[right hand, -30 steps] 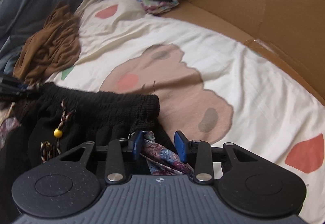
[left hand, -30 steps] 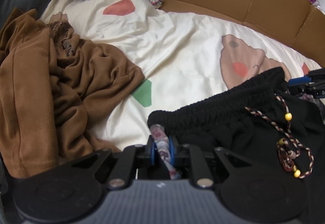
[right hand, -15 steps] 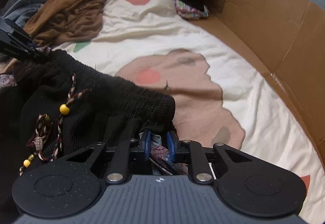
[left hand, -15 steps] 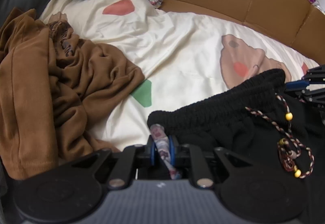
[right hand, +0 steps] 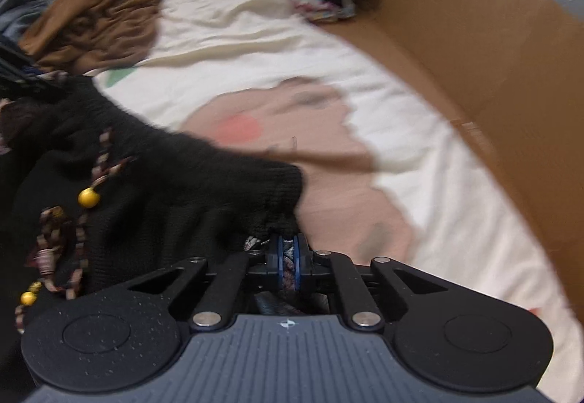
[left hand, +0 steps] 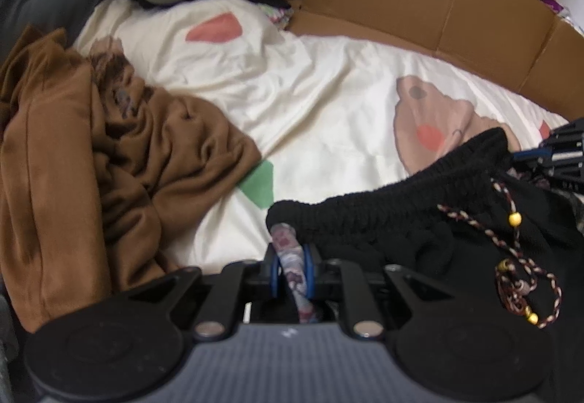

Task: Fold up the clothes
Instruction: 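Lift the black shorts by the waistband with both tools, raising them off the sheet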

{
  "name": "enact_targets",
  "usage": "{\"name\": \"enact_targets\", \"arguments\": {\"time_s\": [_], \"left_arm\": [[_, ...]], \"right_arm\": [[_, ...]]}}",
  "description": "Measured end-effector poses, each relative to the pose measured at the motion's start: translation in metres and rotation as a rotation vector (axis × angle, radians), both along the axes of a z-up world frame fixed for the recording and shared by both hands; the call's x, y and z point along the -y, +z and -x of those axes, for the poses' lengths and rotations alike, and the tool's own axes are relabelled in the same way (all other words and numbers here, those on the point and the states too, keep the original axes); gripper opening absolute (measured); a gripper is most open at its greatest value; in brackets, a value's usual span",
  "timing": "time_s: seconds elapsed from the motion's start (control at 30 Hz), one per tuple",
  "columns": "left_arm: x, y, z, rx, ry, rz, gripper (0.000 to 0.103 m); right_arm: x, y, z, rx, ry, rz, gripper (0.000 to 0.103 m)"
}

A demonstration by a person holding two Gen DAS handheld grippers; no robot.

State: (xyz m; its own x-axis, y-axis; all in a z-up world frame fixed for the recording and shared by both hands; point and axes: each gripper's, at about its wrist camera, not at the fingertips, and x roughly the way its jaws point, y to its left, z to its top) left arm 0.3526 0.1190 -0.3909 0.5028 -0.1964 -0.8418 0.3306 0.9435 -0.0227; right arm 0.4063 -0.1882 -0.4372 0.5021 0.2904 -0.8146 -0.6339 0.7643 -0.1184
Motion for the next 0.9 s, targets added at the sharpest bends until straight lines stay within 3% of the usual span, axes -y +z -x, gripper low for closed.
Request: {"name": "enact_targets", "arguments": {"time_s": [0.27,0.37,0.47,0.53,0.6,0.73,0.87,0.9], "left_arm": [[0.011,0.01,-0.01,0.126,-0.052,-0.014,0.014],[0.012,0.001,-0.017,0.126,-0.07,-0.034,0.014],[0.008,-0.017,-0.028,0.076,-0.067,-0.04,0.014],[0.004,-0.024,-0.032,0.053,-0.059,-0.018,0.015],[0.002,-0.024,-0.032,0.051,-0.055,-0.009,0.016],[0.002,-0.026,-0.032,0.042,-0.06,-0.007,0.018],[0.0,-0.027,-0.034,0.028,-0.056,0.003,0.018],[-0.001,-0.027,-0.033,0.028,-0.056,0.003,0.019]], "right_arm": [[0.004,0.014,-0.013,0.131,-0.067,0.112,0.003],[0.003,0.006,-0.019,0.112,-0.086,0.124,0.003],[0.006,-0.004,-0.025,0.048,-0.103,0.073,0.006],[0.011,-0.006,-0.028,0.024,-0.127,0.046,0.012],[0.017,-0.002,-0.031,0.012,-0.138,0.03,0.025],[0.03,0.007,-0.039,-0.006,-0.156,-0.023,0.034],[0.038,0.013,-0.045,-0.032,-0.153,-0.086,0.06],[0.038,0.014,-0.045,-0.033,-0.145,-0.091,0.062]]}}
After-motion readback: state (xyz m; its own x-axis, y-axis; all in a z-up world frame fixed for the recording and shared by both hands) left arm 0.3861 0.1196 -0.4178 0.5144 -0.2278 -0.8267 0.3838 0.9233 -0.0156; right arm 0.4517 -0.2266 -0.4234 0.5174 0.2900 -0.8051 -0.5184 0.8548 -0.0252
